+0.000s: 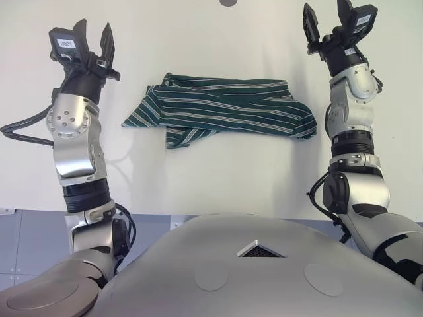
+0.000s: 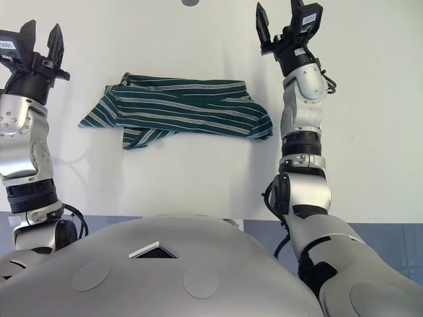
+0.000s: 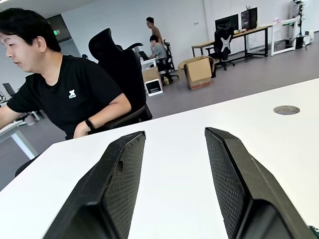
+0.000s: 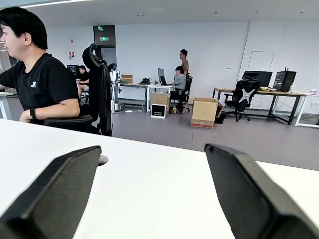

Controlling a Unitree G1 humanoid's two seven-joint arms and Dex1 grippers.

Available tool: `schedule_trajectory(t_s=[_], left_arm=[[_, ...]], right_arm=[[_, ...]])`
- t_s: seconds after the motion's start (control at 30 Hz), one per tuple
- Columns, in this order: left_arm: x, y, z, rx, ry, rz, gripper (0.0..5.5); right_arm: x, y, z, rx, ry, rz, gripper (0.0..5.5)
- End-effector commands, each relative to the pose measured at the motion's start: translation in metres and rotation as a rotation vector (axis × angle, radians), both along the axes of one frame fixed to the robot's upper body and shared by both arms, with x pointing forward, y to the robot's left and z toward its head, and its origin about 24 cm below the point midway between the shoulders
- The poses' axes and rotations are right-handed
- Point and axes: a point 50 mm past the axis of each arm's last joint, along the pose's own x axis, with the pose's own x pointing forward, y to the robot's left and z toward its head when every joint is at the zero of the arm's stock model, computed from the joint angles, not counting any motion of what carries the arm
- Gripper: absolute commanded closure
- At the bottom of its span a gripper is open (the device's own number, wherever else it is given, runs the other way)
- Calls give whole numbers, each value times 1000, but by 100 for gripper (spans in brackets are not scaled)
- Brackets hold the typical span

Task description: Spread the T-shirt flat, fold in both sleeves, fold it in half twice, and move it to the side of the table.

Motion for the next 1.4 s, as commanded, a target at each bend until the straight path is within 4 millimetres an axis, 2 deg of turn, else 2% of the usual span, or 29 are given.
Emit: schedule_trajectory(t_s=[0.03, 0.33, 0.67, 1.4], left_arm=[[-1, -1, 1, -10, 6, -9, 332], [-5, 4, -1, 8, 29, -22, 332], [-7, 6, -5, -1, 53, -46, 332], [-8, -2, -6, -20, 71, -110, 332]], right_arm=[[-2, -9, -2, 8, 28, 3, 167], [-4, -21, -1, 7, 62, 36, 167], [-6, -23, -6, 1, 80, 43, 167], [-8, -29, -7, -14, 113, 71, 167]])
